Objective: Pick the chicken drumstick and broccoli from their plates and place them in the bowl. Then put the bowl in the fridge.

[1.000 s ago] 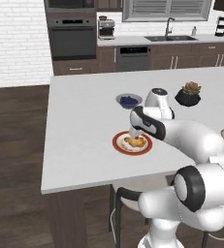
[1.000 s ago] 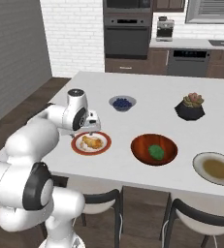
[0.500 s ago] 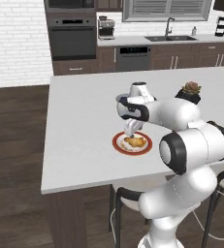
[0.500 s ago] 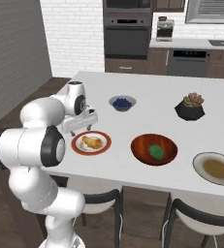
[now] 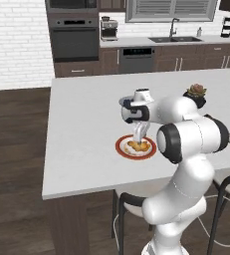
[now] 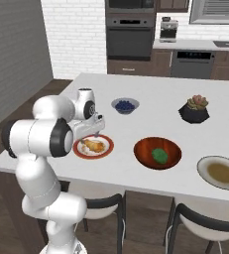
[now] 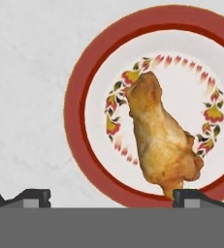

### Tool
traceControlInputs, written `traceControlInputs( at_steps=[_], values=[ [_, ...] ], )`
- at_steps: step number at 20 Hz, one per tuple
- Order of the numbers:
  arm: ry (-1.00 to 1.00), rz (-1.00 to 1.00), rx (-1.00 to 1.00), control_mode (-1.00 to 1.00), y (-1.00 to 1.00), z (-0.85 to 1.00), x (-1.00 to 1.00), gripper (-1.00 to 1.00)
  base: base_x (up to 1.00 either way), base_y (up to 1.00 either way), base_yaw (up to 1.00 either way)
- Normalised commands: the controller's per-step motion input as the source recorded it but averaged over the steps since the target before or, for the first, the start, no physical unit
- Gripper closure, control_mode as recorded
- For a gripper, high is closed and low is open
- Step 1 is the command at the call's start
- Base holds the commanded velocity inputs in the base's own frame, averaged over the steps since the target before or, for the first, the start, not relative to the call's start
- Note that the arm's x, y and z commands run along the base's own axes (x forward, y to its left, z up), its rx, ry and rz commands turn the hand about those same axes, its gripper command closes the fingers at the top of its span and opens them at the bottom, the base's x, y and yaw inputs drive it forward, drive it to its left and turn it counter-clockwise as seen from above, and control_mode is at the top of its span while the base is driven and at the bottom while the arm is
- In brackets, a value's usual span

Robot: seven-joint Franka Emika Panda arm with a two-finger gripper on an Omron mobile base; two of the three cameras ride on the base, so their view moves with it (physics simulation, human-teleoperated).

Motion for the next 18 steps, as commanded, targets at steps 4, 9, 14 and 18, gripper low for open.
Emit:
traceControlInputs(
  at_steps=[4, 9, 14, 18],
  values=[
    [-0.07, 0.07, 0.00, -1.00, 0.00, -0.24, 0.18, -1.00, 0.00, 0.00, 0.00],
    [-0.02, 0.07, 0.00, -1.00, 0.00, -0.16, 0.33, -1.00, 0.00, 0.00, 0.00],
    [0.00, 0.08, 0.00, -1.00, 0.00, -0.29, 0.28, -1.00, 0.00, 0.00, 0.00],
    [0.00, 0.08, 0.00, -1.00, 0.00, -0.24, 0.29, -1.00, 0.00, 0.00, 0.00]
  ],
)
